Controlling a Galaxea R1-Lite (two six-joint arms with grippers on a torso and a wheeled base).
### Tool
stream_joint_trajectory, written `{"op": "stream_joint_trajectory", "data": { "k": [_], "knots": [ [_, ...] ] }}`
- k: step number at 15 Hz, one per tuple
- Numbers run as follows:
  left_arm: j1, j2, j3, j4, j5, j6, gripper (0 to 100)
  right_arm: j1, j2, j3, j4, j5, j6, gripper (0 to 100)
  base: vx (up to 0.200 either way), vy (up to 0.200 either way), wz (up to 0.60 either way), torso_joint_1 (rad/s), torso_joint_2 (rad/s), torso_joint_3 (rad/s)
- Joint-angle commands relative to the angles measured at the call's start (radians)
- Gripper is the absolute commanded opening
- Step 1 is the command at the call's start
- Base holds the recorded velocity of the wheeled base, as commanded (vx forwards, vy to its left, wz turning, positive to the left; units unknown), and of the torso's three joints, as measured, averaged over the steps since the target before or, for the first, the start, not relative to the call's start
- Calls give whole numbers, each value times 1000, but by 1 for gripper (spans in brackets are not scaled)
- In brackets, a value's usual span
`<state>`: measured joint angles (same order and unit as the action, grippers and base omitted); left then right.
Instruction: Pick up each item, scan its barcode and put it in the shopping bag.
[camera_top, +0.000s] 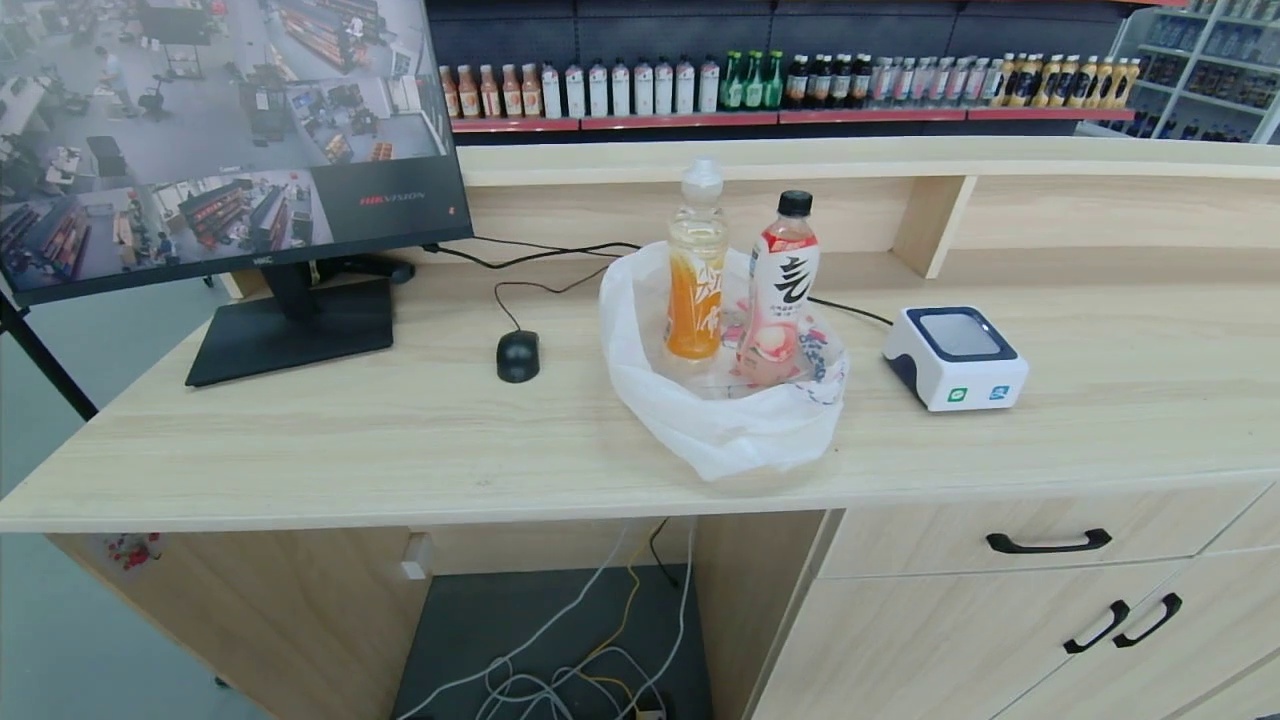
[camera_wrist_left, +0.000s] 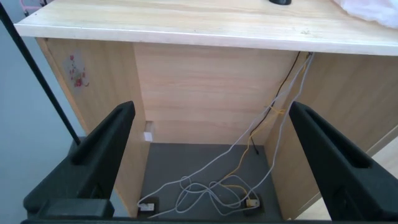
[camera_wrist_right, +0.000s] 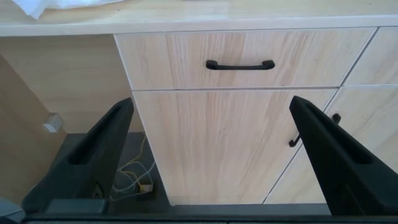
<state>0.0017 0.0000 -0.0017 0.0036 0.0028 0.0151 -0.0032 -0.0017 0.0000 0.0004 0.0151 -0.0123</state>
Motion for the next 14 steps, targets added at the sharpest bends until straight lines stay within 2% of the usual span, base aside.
{"op": "stream_joint_trajectory", "data": {
  "k": [1,14],
  "knots": [
    [0,0,0,1,0,0,100,0,2,0,0,0,0,100,0,-200,0,-7,-2,7],
    [0,0,0,1,0,-7,100,0,2,0,0,0,2,100,0,-200,0,6,4,3]
  ]
}}
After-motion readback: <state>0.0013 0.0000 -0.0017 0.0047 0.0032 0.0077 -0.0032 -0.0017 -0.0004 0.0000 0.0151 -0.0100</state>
